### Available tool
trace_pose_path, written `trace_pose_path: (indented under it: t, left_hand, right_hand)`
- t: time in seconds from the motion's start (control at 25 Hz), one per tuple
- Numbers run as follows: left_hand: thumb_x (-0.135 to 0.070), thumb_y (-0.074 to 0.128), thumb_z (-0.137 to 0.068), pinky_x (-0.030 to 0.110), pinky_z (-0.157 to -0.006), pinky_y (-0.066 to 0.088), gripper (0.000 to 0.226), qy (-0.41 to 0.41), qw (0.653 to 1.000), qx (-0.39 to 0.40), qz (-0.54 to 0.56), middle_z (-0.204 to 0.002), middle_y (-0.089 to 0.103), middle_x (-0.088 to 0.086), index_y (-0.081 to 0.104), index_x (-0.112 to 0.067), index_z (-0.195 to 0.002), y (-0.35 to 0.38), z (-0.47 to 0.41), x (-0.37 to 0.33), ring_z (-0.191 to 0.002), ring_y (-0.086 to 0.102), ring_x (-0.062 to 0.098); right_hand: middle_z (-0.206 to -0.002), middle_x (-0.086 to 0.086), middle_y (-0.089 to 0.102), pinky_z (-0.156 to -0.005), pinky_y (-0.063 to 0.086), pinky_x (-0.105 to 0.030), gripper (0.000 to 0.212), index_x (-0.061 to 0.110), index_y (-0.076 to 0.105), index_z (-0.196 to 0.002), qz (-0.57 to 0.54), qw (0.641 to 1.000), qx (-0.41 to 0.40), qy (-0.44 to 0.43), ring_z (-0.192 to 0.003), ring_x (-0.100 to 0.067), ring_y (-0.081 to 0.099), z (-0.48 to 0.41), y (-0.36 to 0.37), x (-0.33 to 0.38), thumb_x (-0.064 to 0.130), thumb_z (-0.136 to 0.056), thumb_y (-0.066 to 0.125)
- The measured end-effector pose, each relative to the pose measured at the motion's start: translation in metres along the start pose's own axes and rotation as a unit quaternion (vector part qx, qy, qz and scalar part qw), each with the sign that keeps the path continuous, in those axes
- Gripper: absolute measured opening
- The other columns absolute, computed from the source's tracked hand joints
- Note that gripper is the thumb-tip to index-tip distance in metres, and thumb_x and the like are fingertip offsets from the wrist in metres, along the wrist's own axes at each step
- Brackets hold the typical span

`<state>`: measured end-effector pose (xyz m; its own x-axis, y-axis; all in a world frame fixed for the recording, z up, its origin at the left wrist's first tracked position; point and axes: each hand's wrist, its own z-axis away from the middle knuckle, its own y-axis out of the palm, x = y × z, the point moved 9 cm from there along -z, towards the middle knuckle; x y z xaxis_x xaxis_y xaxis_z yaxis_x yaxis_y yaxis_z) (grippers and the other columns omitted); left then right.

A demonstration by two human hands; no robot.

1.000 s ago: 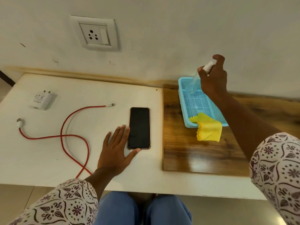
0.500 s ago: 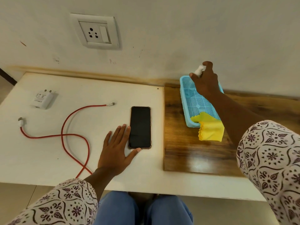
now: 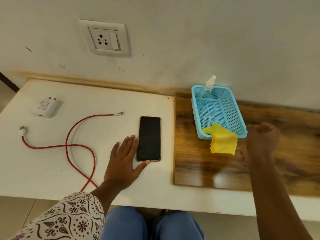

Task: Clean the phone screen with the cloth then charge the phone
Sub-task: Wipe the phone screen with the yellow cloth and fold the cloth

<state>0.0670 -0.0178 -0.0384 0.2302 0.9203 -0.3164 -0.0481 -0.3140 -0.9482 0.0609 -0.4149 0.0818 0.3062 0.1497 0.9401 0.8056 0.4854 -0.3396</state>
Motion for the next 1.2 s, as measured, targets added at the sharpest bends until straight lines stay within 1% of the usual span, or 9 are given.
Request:
trace_pose_path:
  t: [0.24, 0.32, 0.4, 0.52, 0.64, 0.76, 1.0, 1.12, 1.2]
  left_hand:
    - [-0.072, 0.016, -0.083, 0.04, -0.118, 0.005, 0.083, 0.0, 1.0, -0.001, 0.0, -0.157, 0.013, 0.0, 0.006, -0.021, -0.148, -0.001, -0.001, 0.0, -0.144, 0.003, 0.015]
    - [-0.072, 0.016, -0.084, 0.041, -0.118, 0.006, 0.083, 0.001, 1.0, -0.002, 0.002, -0.157, 0.014, 0.001, 0.007, -0.02, -0.148, -0.002, -0.001, 0.0, -0.144, 0.005, 0.015]
    - [-0.072, 0.016, -0.084, 0.041, -0.118, 0.007, 0.083, 0.002, 1.0, -0.002, 0.004, -0.157, 0.015, 0.002, 0.008, -0.019, -0.148, -0.002, -0.001, -0.001, -0.144, 0.006, 0.016]
    - [-0.072, 0.015, -0.083, 0.041, -0.118, 0.007, 0.084, 0.001, 1.0, 0.003, 0.003, -0.157, 0.016, 0.003, 0.008, -0.019, -0.147, -0.003, 0.0, -0.002, -0.144, 0.007, 0.017]
    - [-0.073, 0.013, -0.083, 0.041, -0.118, 0.007, 0.083, -0.003, 1.0, 0.004, -0.001, -0.157, 0.016, 0.003, 0.006, -0.02, -0.147, -0.004, 0.0, -0.002, -0.144, 0.006, 0.017]
    - [-0.073, 0.011, -0.082, 0.039, -0.117, 0.003, 0.083, -0.005, 1.0, 0.009, -0.006, -0.157, 0.013, 0.002, 0.001, -0.021, -0.146, -0.003, 0.0, -0.001, -0.143, 0.002, 0.016]
    - [-0.082, 0.0, -0.07, 0.039, -0.119, 0.001, 0.1, -0.014, 0.998, 0.04, 0.036, -0.158, 0.011, 0.004, 0.007, -0.02, -0.147, -0.008, -0.004, -0.004, -0.146, 0.004, 0.02]
    - [-0.081, 0.017, -0.072, 0.044, -0.119, 0.01, 0.099, -0.03, 0.987, -0.01, 0.159, -0.157, 0.019, 0.006, 0.017, -0.016, -0.147, -0.052, -0.018, -0.021, -0.145, 0.013, 0.021]
    - [-0.07, 0.034, -0.079, 0.038, -0.117, 0.019, 0.086, 0.033, 0.975, -0.087, 0.2, -0.153, 0.03, 0.005, 0.023, -0.016, -0.145, -0.102, -0.032, -0.05, -0.141, 0.022, 0.015]
  right_hand:
    - [-0.101, -0.015, 0.06, -0.055, 0.046, -0.027, 0.035, 0.002, 0.055, -0.106, -0.017, 0.985, 0.038, 0.17, -0.086, -0.022, 0.056, 0.024, 0.007, -0.063, 0.025, -0.082, 0.067]
    - [-0.11, -0.024, 0.062, -0.081, 0.054, -0.042, 0.023, 0.009, 0.058, -0.088, -0.039, 0.974, 0.094, 0.204, -0.099, -0.027, 0.06, 0.033, 0.02, -0.069, 0.03, -0.084, 0.066]
    - [-0.123, -0.021, 0.061, -0.101, 0.046, -0.049, 0.015, 0.014, 0.062, -0.087, -0.051, 0.965, 0.131, 0.222, -0.114, -0.032, 0.058, 0.04, 0.026, -0.068, 0.028, -0.086, 0.065]
    - [-0.121, -0.014, 0.062, -0.087, 0.054, -0.038, 0.007, 0.012, 0.061, -0.092, -0.091, 0.962, 0.138, 0.218, -0.095, -0.024, 0.063, 0.042, 0.024, -0.06, 0.017, -0.087, 0.064]
    - [-0.117, -0.012, 0.059, -0.06, 0.057, -0.027, 0.03, 0.004, 0.055, -0.117, -0.151, 0.953, 0.164, 0.204, -0.089, -0.02, 0.062, 0.042, 0.026, -0.044, 0.012, -0.089, 0.06]
    - [-0.124, -0.013, 0.056, -0.066, 0.053, -0.032, 0.037, 0.007, 0.051, -0.123, -0.171, 0.948, 0.185, 0.193, -0.109, -0.026, 0.058, 0.045, 0.031, -0.02, 0.013, -0.088, 0.062]
    - [-0.129, -0.01, 0.055, -0.065, 0.054, -0.033, 0.039, 0.013, 0.055, -0.122, -0.16, 0.943, 0.25, 0.153, -0.111, -0.028, 0.057, 0.06, 0.057, 0.043, 0.016, -0.085, 0.067]
    - [-0.128, -0.012, 0.054, -0.071, 0.055, -0.036, 0.039, 0.013, 0.053, -0.122, -0.172, 0.918, 0.321, 0.158, -0.113, -0.031, 0.056, 0.087, 0.078, 0.064, 0.011, -0.085, 0.065]
    - [-0.122, -0.011, 0.057, -0.071, 0.057, -0.036, 0.037, 0.013, 0.054, -0.119, -0.177, 0.899, 0.366, 0.165, -0.112, -0.03, 0.057, 0.11, 0.092, 0.074, 0.008, -0.084, 0.065]
